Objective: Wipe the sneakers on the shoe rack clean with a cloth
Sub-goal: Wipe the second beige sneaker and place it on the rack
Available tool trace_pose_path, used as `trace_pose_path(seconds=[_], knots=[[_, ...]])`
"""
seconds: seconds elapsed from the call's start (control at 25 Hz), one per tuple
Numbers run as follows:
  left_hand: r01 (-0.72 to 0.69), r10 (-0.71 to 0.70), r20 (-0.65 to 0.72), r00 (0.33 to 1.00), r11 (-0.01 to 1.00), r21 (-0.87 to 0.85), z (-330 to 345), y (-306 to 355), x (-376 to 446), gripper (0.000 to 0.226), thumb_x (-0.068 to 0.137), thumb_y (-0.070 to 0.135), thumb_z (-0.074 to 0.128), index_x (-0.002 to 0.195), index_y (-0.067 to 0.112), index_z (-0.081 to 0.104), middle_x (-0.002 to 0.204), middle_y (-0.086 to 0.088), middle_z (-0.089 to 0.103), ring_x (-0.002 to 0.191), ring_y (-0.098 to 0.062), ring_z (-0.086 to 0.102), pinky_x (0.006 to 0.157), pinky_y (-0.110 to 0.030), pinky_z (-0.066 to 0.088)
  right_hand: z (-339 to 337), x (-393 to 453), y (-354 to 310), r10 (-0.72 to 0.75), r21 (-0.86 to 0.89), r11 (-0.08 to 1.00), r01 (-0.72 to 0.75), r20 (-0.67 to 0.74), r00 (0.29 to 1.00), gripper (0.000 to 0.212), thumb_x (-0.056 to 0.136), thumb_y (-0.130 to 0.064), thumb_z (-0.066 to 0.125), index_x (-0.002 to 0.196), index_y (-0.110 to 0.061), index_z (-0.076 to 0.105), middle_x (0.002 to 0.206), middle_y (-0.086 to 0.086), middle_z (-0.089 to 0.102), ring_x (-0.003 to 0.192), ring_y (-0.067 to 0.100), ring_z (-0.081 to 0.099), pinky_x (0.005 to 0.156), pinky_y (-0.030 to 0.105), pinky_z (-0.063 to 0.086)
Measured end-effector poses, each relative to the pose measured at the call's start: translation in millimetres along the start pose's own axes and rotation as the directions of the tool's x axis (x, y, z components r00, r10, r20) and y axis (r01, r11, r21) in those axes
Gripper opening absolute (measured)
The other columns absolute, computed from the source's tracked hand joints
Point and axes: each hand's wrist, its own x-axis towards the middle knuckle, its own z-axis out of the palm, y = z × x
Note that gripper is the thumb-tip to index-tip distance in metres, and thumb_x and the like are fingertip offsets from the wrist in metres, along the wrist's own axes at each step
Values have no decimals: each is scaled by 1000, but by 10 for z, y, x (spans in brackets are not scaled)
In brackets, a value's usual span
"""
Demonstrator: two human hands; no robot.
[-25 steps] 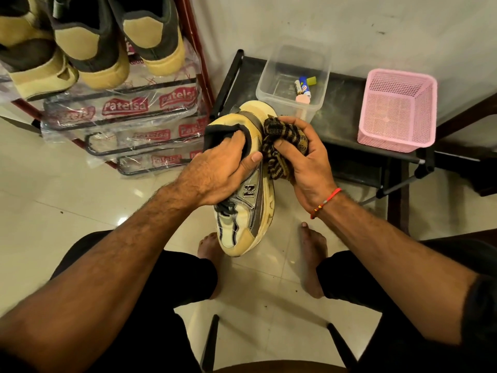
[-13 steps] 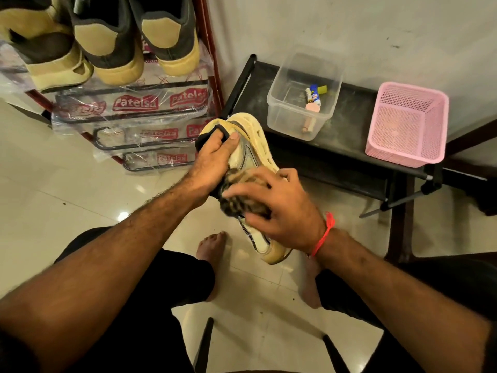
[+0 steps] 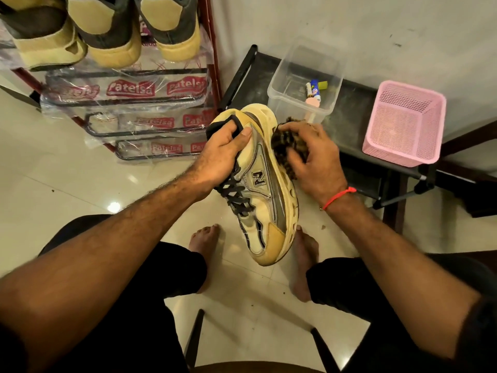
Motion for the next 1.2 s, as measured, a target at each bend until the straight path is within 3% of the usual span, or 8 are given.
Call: trace_pose_path(seconds=[0.2,0.36,0.52,0.64,0.8,0.96,1.08,1.2], knots=[[8,-12,-119,993,1000,-31,-133,-32,93,31,107,29,47,131,15,62,116,1,74,108,-16,70,104,-48,52,224,-370,-255,-369,59,926,372,344,863,46,80,-7,68,124,-20,67,124,11,55,111,21,55,99,24,46],[29,-40,-217,975,998,-52,-229,-29,116,33,107,28,48,136,17,60,120,2,74,109,-13,71,102,-44,55,73,-126,-3,-78,-31,996,85,178,981,43,80,-8,69,122,-19,68,124,11,56,112,24,57,102,40,51],[32,-40,-208,977,999,-42,-197,-43,138,32,107,29,48,132,16,62,118,2,74,109,-14,71,103,-45,54,221,-334,-200,-358,47,929,368,378,854,41,80,-12,72,120,-19,69,123,12,56,109,24,58,95,30,51],[17,-30,-253,967,998,-55,-230,-30,151,33,107,29,48,135,16,60,120,2,73,111,-13,70,103,-43,54,119,-136,-54,-93,-19,995,98,195,976,43,78,-8,71,120,-18,69,122,11,56,110,24,58,100,41,51],[31,-39,-231,972,999,-37,-183,-69,116,32,106,31,48,131,16,62,117,2,74,109,-15,71,102,-46,54,230,-352,-216,-306,19,946,324,386,870,41,81,-14,69,121,-21,68,125,11,55,111,24,57,98,31,50],[29,-43,-178,983,996,-86,-112,-41,92,33,107,27,47,135,15,59,123,0,72,115,-16,68,106,-45,52,133,-150,-125,-103,-22,994,108,161,982,46,77,-10,65,122,-19,69,122,12,57,110,24,58,102,38,50],[43,-57,-137,989,994,-101,-57,-42,60,30,108,25,46,130,12,62,118,-3,74,110,-18,70,104,-46,53,192,-261,-241,-282,-3,957,291,237,930,45,78,-9,66,122,-17,69,121,13,57,109,23,58,100,30,49],[71,-88,-140,986,990,-122,-41,-48,58,29,108,24,46,128,10,62,117,-5,74,110,-20,71,103,-44,54,147,-153,-214,-156,-14,987,160,143,977,45,79,-4,68,123,-17,68,123,13,56,113,24,58,103,37,50]])
